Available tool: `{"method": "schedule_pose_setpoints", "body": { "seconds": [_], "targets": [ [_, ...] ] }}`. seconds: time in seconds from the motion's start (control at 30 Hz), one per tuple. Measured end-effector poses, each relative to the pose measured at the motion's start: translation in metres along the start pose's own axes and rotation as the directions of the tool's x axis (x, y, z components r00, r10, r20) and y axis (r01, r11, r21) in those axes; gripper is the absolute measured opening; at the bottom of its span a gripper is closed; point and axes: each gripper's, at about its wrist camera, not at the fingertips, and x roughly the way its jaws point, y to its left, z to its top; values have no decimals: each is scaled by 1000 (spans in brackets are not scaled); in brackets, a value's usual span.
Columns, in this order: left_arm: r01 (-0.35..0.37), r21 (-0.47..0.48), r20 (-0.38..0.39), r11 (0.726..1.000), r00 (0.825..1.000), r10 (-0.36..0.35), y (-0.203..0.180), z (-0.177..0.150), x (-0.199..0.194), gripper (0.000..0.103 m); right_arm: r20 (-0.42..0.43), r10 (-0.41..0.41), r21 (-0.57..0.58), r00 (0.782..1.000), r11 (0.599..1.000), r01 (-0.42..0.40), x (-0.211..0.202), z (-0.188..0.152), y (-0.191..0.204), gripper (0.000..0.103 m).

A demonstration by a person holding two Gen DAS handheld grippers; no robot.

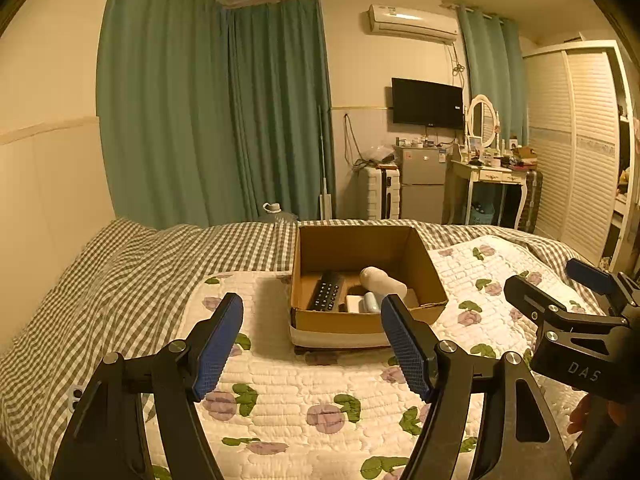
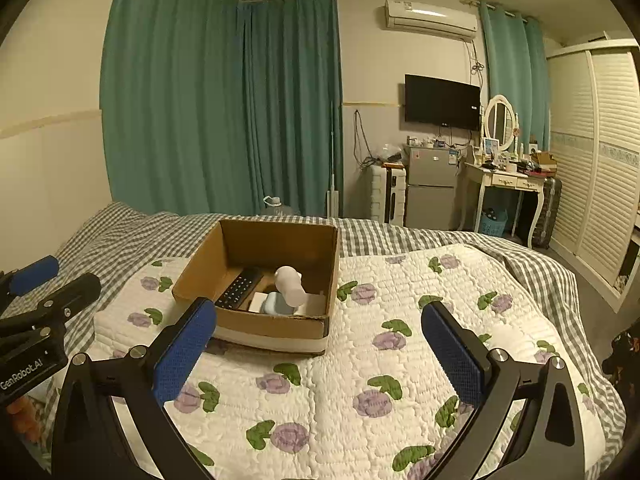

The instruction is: Organize rigid objects

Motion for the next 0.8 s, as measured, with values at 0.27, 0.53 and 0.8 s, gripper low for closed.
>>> {"method": "schedule_pose_setpoints", "body": {
  "seconds": [0.27,0.53,0.8],
  "targets": [
    [-8,-4,4,1000,1000,8,1,1,-1,74,8,-6,-5,1000,1000,6,-1,1,0,103],
    [-5,-7,17,1000,1000,5,3,1,-3,74,5,-15,-11,1000,1000,15,-1,2,2,103],
    [-5,-5,18,1000,1000,5,2,1,-3,74,12,-21,-14,1000,1000,21,-4,1,4,103]
  ]
}}
